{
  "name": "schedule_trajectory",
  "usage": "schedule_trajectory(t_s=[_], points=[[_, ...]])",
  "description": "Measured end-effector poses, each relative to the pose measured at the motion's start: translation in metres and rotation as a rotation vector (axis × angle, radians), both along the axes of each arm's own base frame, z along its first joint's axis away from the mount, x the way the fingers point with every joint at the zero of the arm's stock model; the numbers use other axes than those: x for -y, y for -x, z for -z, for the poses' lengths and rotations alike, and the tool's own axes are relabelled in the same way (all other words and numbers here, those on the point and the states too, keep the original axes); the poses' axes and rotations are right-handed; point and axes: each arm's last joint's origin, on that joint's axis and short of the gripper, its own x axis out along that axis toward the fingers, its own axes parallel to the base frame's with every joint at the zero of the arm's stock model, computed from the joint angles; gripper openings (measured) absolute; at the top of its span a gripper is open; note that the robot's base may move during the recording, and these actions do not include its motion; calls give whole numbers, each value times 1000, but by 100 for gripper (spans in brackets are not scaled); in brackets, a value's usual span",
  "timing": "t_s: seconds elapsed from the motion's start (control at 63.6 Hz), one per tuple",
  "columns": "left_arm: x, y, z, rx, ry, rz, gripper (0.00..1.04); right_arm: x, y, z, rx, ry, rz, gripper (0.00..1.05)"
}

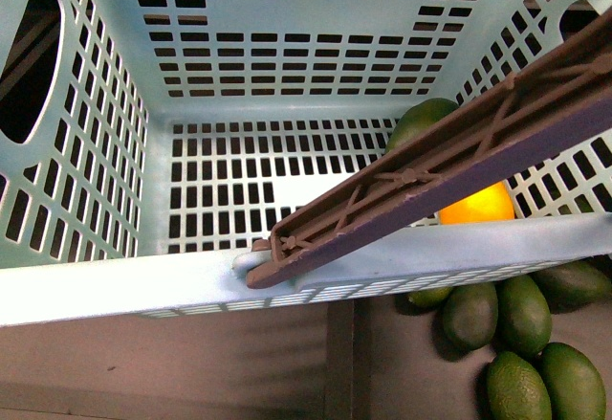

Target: Pick mango and avocado into basket

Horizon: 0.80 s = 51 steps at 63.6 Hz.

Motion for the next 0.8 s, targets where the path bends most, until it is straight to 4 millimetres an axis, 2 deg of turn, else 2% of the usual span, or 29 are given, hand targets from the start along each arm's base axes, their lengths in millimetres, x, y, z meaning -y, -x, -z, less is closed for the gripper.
schedule_trajectory(t_s=[0.739, 0.802], points=[[0, 0, 0, 0, 0, 0, 14, 0, 18, 0, 2, 0, 0, 2], [0, 0, 0, 0, 0, 0, 14, 0, 24, 4, -30, 0, -1, 2]])
